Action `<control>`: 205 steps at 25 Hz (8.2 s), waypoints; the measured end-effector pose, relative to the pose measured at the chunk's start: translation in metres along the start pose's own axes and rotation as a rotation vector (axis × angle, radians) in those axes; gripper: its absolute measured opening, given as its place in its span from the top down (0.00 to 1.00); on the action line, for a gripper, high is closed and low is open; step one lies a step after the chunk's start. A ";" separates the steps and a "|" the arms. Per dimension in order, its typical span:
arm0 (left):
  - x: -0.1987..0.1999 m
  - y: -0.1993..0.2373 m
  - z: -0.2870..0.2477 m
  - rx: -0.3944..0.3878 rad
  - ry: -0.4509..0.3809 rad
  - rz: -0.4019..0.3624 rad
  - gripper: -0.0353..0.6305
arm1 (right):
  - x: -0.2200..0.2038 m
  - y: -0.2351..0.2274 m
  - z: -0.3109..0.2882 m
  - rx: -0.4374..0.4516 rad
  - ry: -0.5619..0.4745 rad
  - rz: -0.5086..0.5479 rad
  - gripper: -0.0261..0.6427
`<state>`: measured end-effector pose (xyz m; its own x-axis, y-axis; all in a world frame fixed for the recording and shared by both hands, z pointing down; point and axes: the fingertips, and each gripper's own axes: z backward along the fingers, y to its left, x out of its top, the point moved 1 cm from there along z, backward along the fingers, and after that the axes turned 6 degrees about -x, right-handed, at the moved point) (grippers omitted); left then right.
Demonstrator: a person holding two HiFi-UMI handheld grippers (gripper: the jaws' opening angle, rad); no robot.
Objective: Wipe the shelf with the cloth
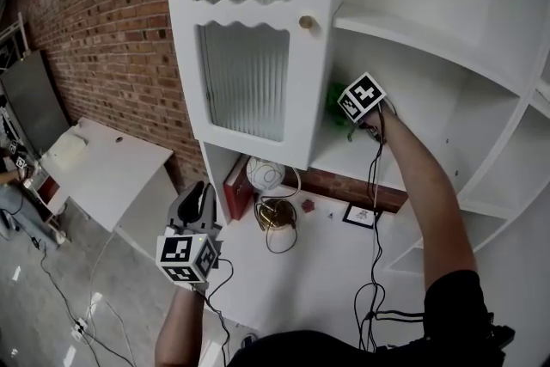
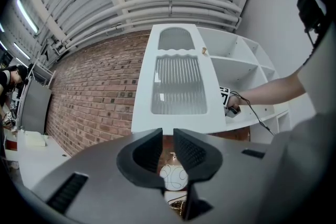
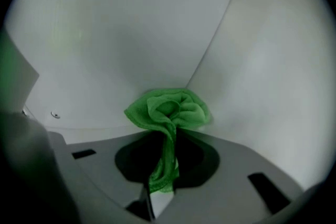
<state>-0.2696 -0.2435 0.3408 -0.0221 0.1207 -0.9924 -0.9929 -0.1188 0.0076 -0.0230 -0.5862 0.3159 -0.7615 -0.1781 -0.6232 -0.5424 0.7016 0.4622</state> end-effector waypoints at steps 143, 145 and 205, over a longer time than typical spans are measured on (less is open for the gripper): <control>-0.040 -0.107 -0.055 -0.334 0.070 0.094 0.85 | -0.163 -0.086 0.147 -0.468 0.426 0.164 0.89; -0.040 -0.104 -0.052 -0.324 0.075 0.096 0.85 | -0.121 -0.072 0.147 -0.335 0.212 -0.012 0.89; -0.059 -0.134 -0.065 -0.402 0.104 0.090 0.85 | -0.209 -0.032 0.151 -0.124 0.585 -0.093 0.90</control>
<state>-0.1273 -0.2989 0.3908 -0.0741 -0.0054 -0.9972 -0.8626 -0.5014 0.0668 0.2071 -0.4676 0.3363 -0.7589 -0.6090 -0.2307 -0.6263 0.5854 0.5148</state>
